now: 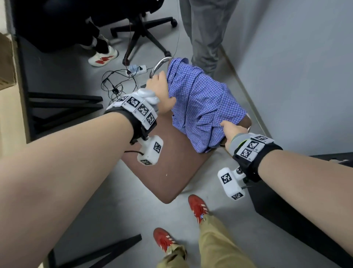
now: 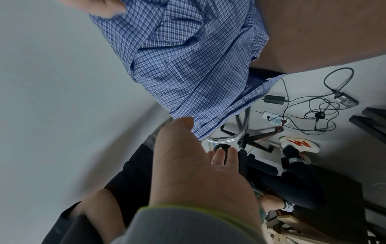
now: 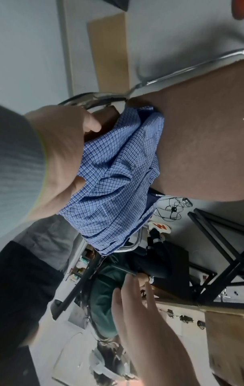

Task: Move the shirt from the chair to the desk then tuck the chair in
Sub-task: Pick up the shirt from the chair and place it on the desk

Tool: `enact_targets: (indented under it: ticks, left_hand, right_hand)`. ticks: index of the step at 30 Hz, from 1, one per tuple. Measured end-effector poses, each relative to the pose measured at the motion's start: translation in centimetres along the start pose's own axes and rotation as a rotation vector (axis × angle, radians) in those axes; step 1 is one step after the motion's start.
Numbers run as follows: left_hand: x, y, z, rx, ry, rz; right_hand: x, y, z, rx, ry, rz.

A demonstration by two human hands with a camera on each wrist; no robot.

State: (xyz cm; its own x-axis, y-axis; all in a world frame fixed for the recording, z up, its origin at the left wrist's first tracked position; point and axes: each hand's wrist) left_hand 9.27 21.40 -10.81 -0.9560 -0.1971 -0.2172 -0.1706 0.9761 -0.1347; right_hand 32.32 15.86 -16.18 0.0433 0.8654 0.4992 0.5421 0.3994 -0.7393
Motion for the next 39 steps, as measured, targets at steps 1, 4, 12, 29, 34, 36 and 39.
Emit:
enact_targets:
  ticks: [1,4,12,29,34,36,39]
  left_hand:
    - [-0.3,0.6,0.3,0.000,0.006,-0.009]
    - [-1.1,2.7,1.2,-0.007,-0.009,-0.044]
    - [-1.9,5.4,2.4,0.073,-0.096,-0.126]
    - [-1.4,8.6,6.2,0.222,-0.484,-0.209]
    - [-2.1,7.9,5.8,0.227,-0.398,-0.108]
    - [-2.2,7.3,5.3,0.244,-0.426,-0.082]
    - [-1.8,6.0,3.8,0.275,-0.531,-0.068]
  right_hand:
    - [-0.4,1.2,0.4,0.000,0.015,0.008]
    - [-1.4,4.0,2.1,0.000,0.080,-0.006]
    - [1.2,0.4,3.9,0.122,0.245,-0.017]
    - [4.3,0.9,6.0,0.483,0.056,-0.080]
    - [5.4,0.3,6.7,0.541,0.051,-0.112]
    - [6.0,-0.4,6.7,0.509,0.068,-0.148]
    - [6.7,-1.7,6.4,0.512,0.108,-0.202]
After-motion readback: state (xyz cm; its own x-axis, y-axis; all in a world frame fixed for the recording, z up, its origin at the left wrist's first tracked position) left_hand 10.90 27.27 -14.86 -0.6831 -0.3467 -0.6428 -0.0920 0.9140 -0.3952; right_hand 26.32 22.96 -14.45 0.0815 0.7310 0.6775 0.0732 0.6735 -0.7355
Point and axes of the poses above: each hand's wrist, its own y-axis towards the middle knuckle, its own z-axis out of the palm, x = y × z, and after that the axes turned 4 degrees about -x, right-handed
